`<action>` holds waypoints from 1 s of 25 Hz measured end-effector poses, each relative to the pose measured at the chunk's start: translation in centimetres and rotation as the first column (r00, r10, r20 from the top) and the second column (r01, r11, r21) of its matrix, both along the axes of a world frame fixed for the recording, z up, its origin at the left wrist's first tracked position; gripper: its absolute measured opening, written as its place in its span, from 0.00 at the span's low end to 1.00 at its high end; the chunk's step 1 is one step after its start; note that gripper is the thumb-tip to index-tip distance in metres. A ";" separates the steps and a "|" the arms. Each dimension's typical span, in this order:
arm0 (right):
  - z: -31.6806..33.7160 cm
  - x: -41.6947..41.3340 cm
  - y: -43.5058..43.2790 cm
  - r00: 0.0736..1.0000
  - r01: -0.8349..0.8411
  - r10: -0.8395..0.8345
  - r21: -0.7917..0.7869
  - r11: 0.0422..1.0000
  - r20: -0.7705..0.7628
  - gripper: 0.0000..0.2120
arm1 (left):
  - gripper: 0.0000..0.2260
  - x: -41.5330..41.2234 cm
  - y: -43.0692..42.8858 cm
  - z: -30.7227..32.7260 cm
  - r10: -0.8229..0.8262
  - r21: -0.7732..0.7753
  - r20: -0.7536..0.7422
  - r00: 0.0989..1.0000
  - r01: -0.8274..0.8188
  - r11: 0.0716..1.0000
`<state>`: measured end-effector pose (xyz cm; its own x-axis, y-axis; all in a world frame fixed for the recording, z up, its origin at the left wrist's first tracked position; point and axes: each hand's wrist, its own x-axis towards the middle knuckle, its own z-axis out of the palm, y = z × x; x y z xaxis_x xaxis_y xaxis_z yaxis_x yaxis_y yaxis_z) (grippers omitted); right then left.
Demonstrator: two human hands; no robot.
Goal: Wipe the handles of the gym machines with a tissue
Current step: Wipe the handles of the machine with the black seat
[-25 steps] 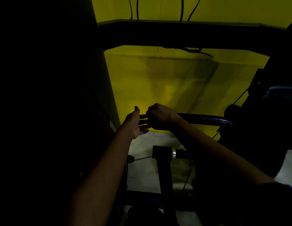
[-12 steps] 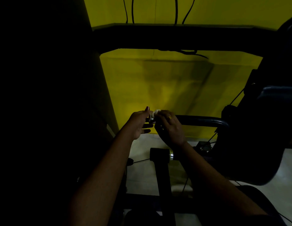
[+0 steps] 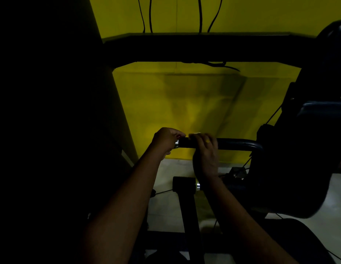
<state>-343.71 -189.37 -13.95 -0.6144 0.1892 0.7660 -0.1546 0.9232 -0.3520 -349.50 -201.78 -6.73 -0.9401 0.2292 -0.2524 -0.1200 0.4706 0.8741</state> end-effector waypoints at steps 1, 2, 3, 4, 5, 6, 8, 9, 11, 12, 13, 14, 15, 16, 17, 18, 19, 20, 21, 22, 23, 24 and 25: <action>0.0 -0.2 0.2 0.999 -0.052 0.051 0.093 0.994 0.012 0.18 | 0.10 0.0 0.2 0.2 -0.031 -0.077 -0.055 0.998 0.027 0.997; 0.0 -0.4 1.1 0.992 -0.125 0.122 0.210 0.970 0.025 0.18 | 0.12 0.2 0.4 0.5 -0.070 -0.152 -0.112 0.991 0.053 0.987; 0.2 -0.3 2.4 0.981 -0.192 0.190 0.313 0.930 0.039 0.18 | 0.13 0.3 0.6 0.5 -0.114 -0.204 -0.163 0.980 0.080 0.976; 0.4 0.1 3.9 0.970 -0.240 0.236 0.376 0.895 0.056 0.20 | 0.14 0.3 0.8 0.3 -0.165 -0.239 -0.204 0.965 0.114 0.964; 0.4 0.5 5.7 0.966 -0.255 0.248 0.393 0.883 0.069 0.21 | 0.17 0.4 0.9 0.1 -0.223 -0.275 -0.232 0.947 0.156 0.949; 0.5 1.2 7.3 0.974 -0.226 0.214 0.360 0.905 0.073 0.20 | 0.19 0.5 1.1 -0.1 -0.279 -0.320 -0.252 0.927 0.192 0.928; 0.4 2.8 9.6 0.999 -0.032 0.025 0.213 0.977 0.034 0.16 | 0.24 0.5 1.3 -0.7 -0.365 -0.430 -0.291 0.884 0.221 0.876; 0.2 3.4 9.8 0.996 0.090 -0.091 0.115 0.989 -0.002 0.14 | 0.25 0.4 1.3 -1.0 -0.393 -0.479 -0.305 0.867 0.218 0.850; -0.2 3.3 8.1 0.972 0.220 -0.225 -0.066 0.973 -0.069 0.13 | 0.26 0.4 1.8 -1.1 -0.430 -0.556 -0.295 0.853 0.213 0.803; 0.0 2.8 6.6 0.974 0.202 -0.211 -0.113 0.973 -0.078 0.14 | 0.26 0.6 2.1 -1.0 -0.447 -0.598 -0.277 0.851 0.211 0.773; 0.1 2.2 5.1 0.986 0.145 -0.153 -0.104 0.984 -0.073 0.15 | 0.25 0.7 2.6 -0.9 -0.465 -0.642 -0.261 0.846 0.208 0.738; 0.2 1.7 3.9 0.996 0.067 -0.070 -0.050 0.996 -0.052 0.15 | 0.25 0.7 3.0 -0.8 -0.493 -0.678 -0.255 0.832 0.210 0.704; 0.1 1.6 3.3 1.000 -0.013 0.014 0.031 0.999 -0.026 0.15 | 0.25 0.8 3.3 -0.7 -0.527 -0.699 -0.263 0.808 0.217 0.682; 0.1 1.8 3.6 0.997 -0.076 0.076 0.126 0.989 0.003 0.14 | 0.25 1.0 3.5 -0.7 -0.564 -0.709 -0.283 0.776 0.227 0.668; 0.2 2.1 4.6 0.992 -0.124 0.120 0.210 0.970 0.031 0.14 | 0.26 1.2 3.6 -0.8 -0.593 -0.713 -0.304 0.746 0.235 0.661; 0.4 2.7 5.9 0.989 -0.147 0.140 0.271 0.951 0.046 0.14 | 0.28 1.3 3.5 -0.9 -0.607 -0.714 -0.316 0.729 0.238 0.658; 0.4 3.5 7.4 0.992 -0.123 0.116 0.291 0.949 0.039 0.15 | 0.28 1.5 3.5 -1.1 -0.610 -0.712 -0.325 0.723 0.238 0.661; 0.2 4.4 8.6 0.999 -0.047 0.046 0.247 0.968 0.010 0.15 | 0.28 1.7 3.5 -1.2 -0.603 -0.703 -0.340 0.722 0.230 0.672; 0.1 5.1 9.3 0.998 0.065 -0.062 0.139 0.988 -0.031 0.14 | 0.27 2.0 3.4 -1.3 -0.589 -0.690 -0.360 0.723 0.218 0.690; 0.2 5.5 9.2 0.979 0.192 -0.192 0.001 0.981 -0.062 0.13 | 0.26 2.3 3.4 -1.3 -0.575 -0.677 -0.382 0.723 0.205 0.707; 0.1 5.3 8.5 0.945 0.309 -0.320 -0.136 0.941 -0.070 0.11 | 0.26 2.6 3.5 -1.3 -0.566 -0.665 -0.400 0.721 0.196 0.720; 0.2 4.8 7.1 0.908 0.393 -0.417 -0.264 0.881 -0.043 0.11 | 0.25 2.8 3.6 -1.3 -0.559 -0.653 -0.414 0.719 0.193 0.732; 0.5 4.1 5.4 0.885 0.432 -0.466 -0.372 0.821 -0.002 0.12 | 0.24 3.0 3.7 -1.4 -0.550 -0.636 -0.428 0.717 0.192 0.747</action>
<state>-339.63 -183.99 -13.46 -0.3279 0.6936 0.6414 0.2005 0.7146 -0.6702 -346.50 -198.03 -8.16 -0.7991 0.5936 0.0950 0.5901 0.7443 0.3127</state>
